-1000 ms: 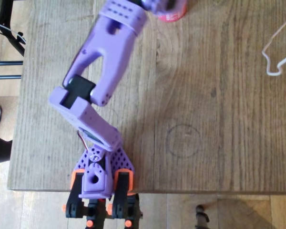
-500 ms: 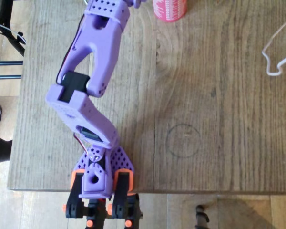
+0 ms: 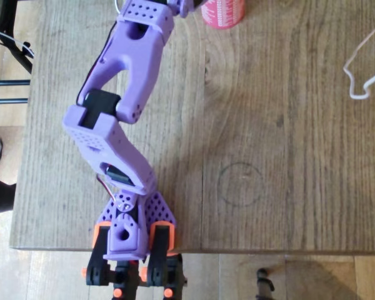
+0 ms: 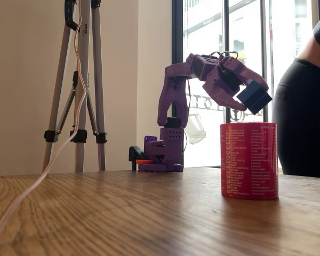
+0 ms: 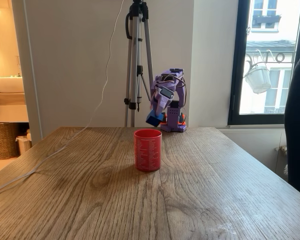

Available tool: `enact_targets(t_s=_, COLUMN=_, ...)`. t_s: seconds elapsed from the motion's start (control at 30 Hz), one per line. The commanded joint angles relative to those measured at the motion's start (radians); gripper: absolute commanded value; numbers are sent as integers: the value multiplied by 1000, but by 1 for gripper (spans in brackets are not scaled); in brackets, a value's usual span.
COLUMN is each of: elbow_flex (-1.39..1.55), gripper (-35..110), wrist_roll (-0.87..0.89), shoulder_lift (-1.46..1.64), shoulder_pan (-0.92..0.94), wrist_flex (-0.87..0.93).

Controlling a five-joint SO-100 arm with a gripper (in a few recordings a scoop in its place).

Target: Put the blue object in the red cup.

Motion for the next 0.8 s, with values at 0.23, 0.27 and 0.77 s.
enact_targets(t_s=0.23, elbow_flex=-17, gripper=0, wrist_roll=6, shoulder_lift=-12, shoulder_pan=46, wrist_flex=-71)
enact_targets(t_s=0.27, elbow_flex=-17, gripper=0, wrist_roll=6, shoulder_lift=-12, shoulder_pan=48, wrist_flex=-71)
enact_targets(t_s=0.77, elbow_flex=-20, gripper=43, wrist_roll=8, shoulder_lift=2, shoulder_pan=58, wrist_flex=37)
